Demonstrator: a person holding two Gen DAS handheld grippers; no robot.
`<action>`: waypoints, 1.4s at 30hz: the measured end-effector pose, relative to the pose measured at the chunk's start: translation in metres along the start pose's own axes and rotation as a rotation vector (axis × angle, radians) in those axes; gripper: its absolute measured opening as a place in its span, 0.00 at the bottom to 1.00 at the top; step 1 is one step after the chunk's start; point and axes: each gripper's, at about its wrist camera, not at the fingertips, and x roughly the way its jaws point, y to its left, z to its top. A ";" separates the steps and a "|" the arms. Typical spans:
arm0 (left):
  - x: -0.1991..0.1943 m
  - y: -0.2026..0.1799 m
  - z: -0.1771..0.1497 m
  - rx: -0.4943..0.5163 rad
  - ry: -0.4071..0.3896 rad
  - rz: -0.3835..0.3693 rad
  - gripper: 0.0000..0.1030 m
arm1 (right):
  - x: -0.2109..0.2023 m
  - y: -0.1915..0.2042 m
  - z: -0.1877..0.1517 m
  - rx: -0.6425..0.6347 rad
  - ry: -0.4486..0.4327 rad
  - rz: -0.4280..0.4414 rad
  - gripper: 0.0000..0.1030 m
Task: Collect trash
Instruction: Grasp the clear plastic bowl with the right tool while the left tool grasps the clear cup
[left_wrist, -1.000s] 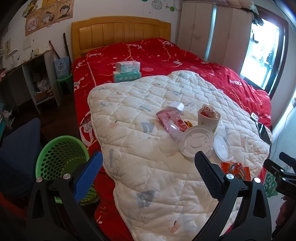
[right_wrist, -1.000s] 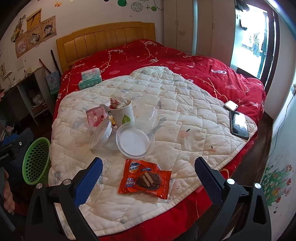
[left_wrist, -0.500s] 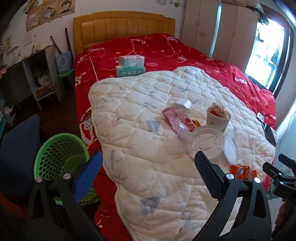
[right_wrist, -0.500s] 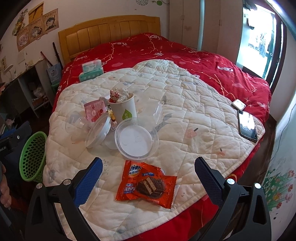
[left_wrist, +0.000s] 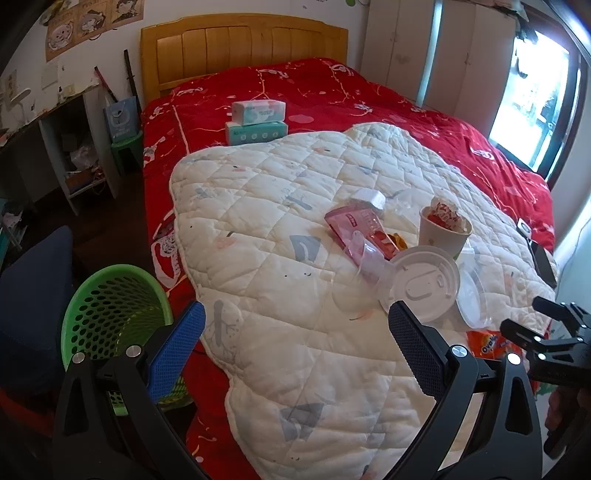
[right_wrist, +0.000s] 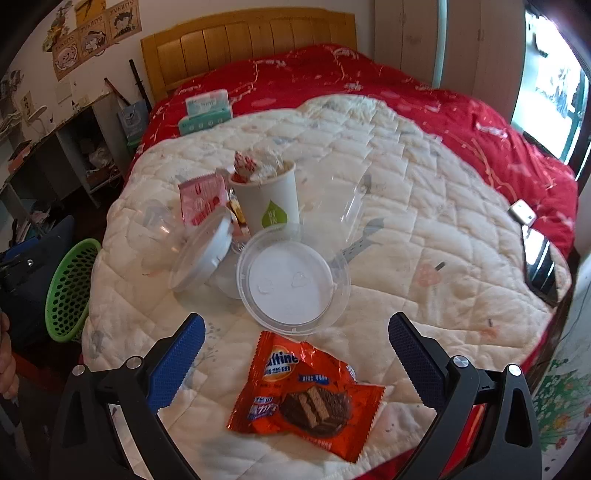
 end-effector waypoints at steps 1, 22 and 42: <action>0.001 0.000 0.000 0.002 0.002 -0.001 0.95 | 0.005 -0.001 0.001 -0.004 0.009 0.013 0.93; 0.057 -0.027 0.021 0.149 0.061 -0.212 0.81 | 0.069 -0.010 0.019 -0.081 0.100 0.099 0.93; 0.104 -0.043 0.021 0.188 0.195 -0.442 0.14 | 0.079 -0.016 0.028 -0.045 0.116 0.158 0.88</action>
